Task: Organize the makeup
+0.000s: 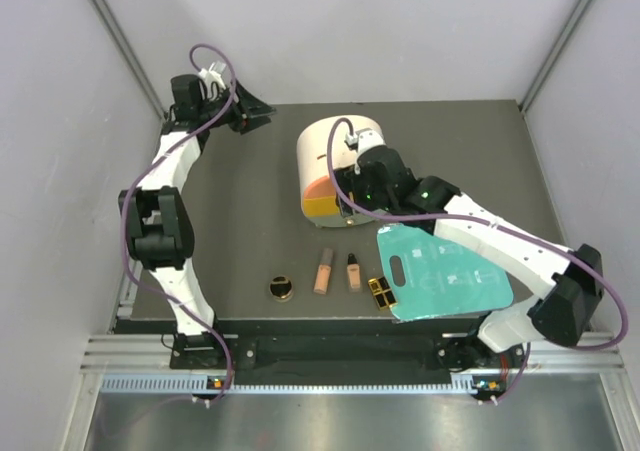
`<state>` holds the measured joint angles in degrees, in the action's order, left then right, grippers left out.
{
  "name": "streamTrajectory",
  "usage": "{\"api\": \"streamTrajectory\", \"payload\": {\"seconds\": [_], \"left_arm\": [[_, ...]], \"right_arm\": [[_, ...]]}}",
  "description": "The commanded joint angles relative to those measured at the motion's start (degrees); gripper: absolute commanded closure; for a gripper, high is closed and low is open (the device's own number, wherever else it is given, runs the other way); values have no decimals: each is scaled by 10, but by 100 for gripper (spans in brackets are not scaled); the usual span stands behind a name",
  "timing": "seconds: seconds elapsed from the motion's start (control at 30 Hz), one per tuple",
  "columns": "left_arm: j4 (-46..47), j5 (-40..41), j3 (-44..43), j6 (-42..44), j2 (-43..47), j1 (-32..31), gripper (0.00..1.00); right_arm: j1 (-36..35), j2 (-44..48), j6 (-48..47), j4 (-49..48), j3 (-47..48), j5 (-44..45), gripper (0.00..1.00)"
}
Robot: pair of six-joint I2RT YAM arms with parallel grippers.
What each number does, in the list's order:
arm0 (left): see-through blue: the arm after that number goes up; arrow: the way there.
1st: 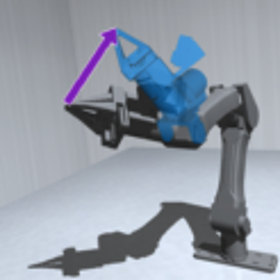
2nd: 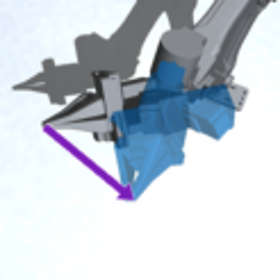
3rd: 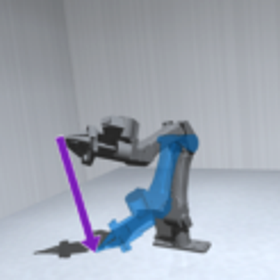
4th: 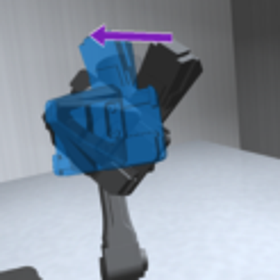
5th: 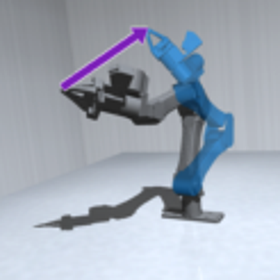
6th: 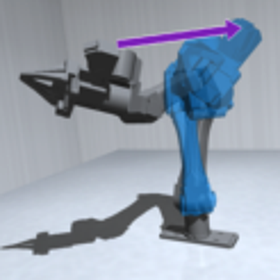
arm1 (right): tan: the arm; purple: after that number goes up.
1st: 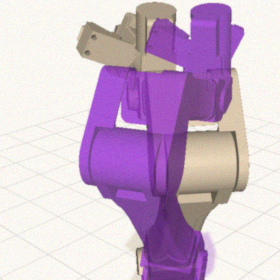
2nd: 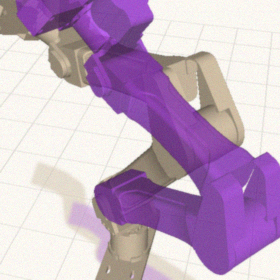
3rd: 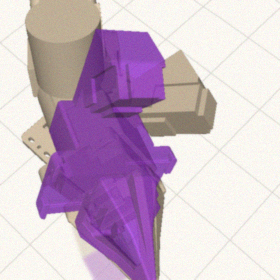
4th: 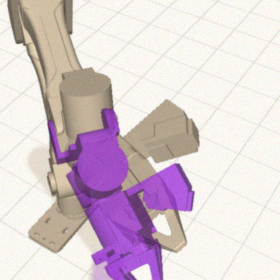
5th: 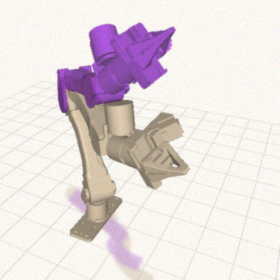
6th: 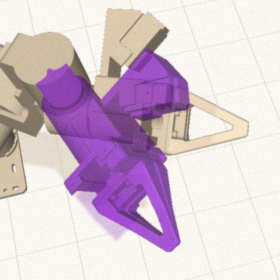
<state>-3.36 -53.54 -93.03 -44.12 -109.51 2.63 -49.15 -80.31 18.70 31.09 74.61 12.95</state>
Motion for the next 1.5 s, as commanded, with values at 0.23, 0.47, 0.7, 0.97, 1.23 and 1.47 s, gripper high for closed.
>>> {"api": "streamTrajectory", "payload": {"seconds": [0.23, 0.47, 0.7, 0.97, 1.23, 1.47], "left_arm": [[-269, 123, -176, 223, -25, -109, 50], [-293, 179, -196, 240, -49, -149, 41], [-304, 185, -241, 244, -84, -165, 38], [-306, 171, -249, 243, -92, -172, 37], [-305, 166, -243, 245, -90, -172, 36], [-299, 163, -231, 240, -88, -173, 35]], "right_arm": [[-2, -53, -1, -21, 94, 55, 29], [1, -62, -1, -11, 108, 58, 30], [3, -64, 6, -4, 106, 62, 32], [5, -73, 25, -6, 94, 68, 36], [5, -65, 27, -13, 89, 94, 70], [3, -63, 23, -6, 90, 94, 92]]}}
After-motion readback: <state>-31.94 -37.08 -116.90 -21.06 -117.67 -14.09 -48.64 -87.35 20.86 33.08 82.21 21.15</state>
